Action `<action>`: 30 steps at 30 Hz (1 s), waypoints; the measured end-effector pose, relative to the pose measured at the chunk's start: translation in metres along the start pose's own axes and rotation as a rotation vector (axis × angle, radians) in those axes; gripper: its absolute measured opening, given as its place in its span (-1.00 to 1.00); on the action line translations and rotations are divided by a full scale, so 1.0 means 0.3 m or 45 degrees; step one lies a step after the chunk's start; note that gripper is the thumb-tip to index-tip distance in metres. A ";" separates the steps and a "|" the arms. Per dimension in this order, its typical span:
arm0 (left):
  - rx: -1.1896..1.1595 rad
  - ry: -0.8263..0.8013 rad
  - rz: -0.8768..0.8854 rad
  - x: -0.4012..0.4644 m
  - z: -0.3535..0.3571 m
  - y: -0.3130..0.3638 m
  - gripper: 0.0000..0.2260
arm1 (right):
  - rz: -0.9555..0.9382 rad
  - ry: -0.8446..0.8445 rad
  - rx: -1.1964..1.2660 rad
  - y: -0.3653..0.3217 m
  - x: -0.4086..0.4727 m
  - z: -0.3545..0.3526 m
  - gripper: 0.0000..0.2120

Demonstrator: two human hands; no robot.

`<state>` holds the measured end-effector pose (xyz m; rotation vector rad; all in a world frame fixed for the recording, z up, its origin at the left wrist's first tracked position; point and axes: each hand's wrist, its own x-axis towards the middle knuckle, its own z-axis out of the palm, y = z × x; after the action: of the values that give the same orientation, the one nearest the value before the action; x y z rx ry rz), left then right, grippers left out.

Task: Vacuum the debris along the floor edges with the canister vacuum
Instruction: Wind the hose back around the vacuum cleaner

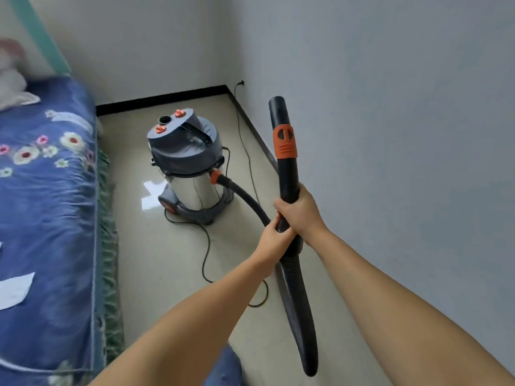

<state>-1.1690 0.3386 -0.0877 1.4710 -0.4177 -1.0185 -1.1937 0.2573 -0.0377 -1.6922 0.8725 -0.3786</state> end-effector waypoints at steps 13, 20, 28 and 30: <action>-0.029 0.393 0.118 0.433 -0.758 0.379 -0.69 | -0.047 -0.172 0.245 -0.445 0.628 0.654 -0.83; 0.100 0.420 0.046 0.646 -0.919 0.408 -0.81 | 0.129 -0.414 0.391 -0.419 0.924 0.771 -0.90; 0.175 0.312 -0.052 0.948 -1.114 0.497 -0.68 | 0.284 -0.269 0.498 -0.427 1.266 0.915 -0.93; 0.165 0.265 -0.061 1.020 -1.170 0.503 -0.74 | 0.300 -0.281 0.470 -0.442 1.342 0.959 -0.94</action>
<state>-0.6821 0.2898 -0.0956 1.6924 -0.3042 -0.8782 -0.6891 0.1802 -0.0789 -1.2484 0.7738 -0.1742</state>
